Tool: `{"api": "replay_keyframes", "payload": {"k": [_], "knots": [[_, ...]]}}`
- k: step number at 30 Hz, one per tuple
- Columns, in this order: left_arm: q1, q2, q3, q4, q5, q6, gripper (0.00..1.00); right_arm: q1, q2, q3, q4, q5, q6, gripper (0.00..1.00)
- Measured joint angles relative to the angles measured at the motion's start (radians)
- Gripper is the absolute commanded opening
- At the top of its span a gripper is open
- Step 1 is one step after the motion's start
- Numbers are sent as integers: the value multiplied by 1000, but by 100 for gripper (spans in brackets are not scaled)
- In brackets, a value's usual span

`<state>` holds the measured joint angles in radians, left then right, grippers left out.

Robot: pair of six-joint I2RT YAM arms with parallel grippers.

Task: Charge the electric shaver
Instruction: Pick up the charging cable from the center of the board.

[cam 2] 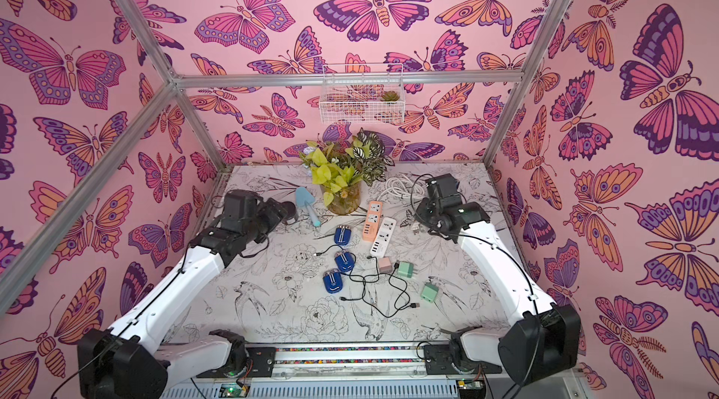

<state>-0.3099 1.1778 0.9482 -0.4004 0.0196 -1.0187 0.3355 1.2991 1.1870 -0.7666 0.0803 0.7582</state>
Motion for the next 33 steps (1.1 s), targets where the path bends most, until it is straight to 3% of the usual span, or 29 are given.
{"api": "replay_keyframes", "payload": {"k": [6, 15, 20, 24, 33], "knots": [[-138, 22, -33, -47, 128, -81, 68, 169, 76, -43, -18, -172, -25, 32], [-155, 63, -46, -40, 224, -131, 62, 223, 389, -13, 0, -368, -56, 29], [-162, 62, -69, -18, 251, -142, 61, 223, 421, 4, 12, -415, -56, 21], [-167, 62, -82, -12, 266, -150, 57, 223, 437, 24, 33, -438, -55, 0], [-170, 71, -82, 17, 294, -153, 55, 223, 340, 36, 31, -426, -47, 0]]}}
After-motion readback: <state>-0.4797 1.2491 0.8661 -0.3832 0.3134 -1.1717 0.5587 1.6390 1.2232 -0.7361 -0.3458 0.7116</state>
